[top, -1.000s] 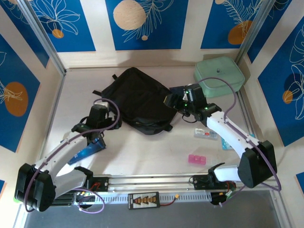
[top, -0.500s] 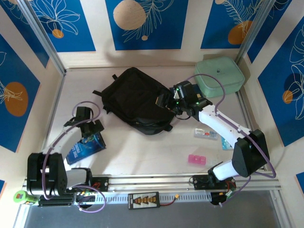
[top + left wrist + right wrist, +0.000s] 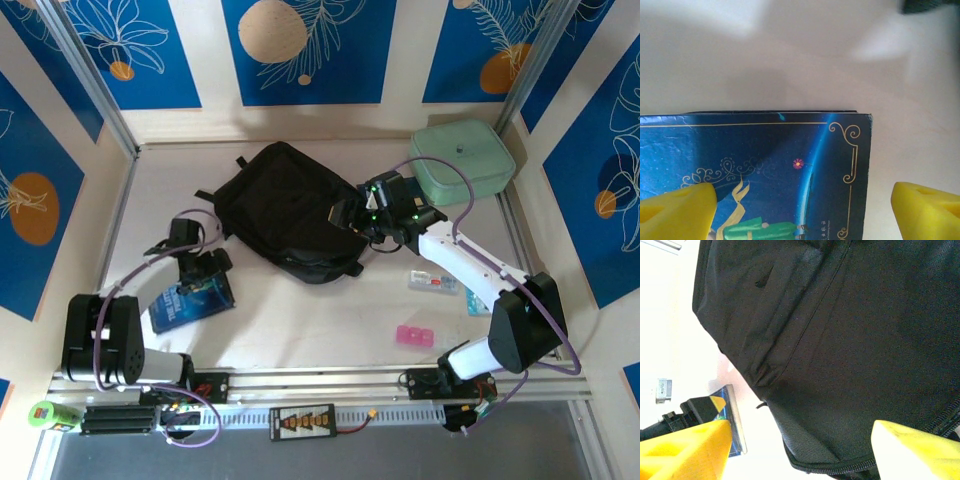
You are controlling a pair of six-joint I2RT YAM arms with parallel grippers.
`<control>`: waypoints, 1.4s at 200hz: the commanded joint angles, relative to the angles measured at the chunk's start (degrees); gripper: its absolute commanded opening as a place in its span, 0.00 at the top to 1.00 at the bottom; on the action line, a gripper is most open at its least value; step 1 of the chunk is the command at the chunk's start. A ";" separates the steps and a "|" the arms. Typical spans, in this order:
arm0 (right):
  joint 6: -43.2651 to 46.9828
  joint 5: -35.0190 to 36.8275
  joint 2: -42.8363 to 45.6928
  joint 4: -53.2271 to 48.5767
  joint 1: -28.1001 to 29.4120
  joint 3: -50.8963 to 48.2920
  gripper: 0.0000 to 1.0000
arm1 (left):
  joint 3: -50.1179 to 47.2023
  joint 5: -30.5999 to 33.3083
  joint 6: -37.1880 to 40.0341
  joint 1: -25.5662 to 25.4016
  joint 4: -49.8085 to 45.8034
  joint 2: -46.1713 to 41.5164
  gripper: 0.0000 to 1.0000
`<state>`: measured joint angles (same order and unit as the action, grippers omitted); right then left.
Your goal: Pack books, pencil case, and school supplies into a backpack
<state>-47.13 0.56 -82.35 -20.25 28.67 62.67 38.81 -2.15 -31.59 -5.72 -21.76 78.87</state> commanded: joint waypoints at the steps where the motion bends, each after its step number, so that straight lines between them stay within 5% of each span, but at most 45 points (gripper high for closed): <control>1: -0.05 -1.61 0.00 -0.43 0.14 0.94 0.26 | -0.02 -6.06 -2.45 -5.98 0.87 1.48 0.11; 46: 0.25 -2.14 -1.23 -0.29 0.85 1.86 0.26 | 0.70 -6.79 -8.44 -20.87 1.38 2.72 0.13; 80: 1.36 -2.53 -2.59 -0.67 2.22 3.21 0.25 | 3.33 -3.92 -9.09 -22.99 -3.81 -0.92 0.12; 169: 17.21 -4.08 -23.07 -10.95 17.98 25.35 0.38 | -2.27 -0.61 -16.66 -3.12 -16.38 -20.02 0.08; 217: 23.23 0.60 -39.83 -18.29 25.12 42.25 0.48 | -7.19 2.15 -22.39 -0.49 -19.62 -26.01 0.09; 280: 25.26 1.16 -52.87 -23.61 26.71 54.13 0.55 | -11.98 1.95 -23.87 0.02 -17.70 -29.09 0.12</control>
<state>-23.38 1.34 -132.53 -39.33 55.40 113.19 28.16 -0.97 -53.80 -6.37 -39.51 50.41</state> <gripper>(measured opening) 0.451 0.890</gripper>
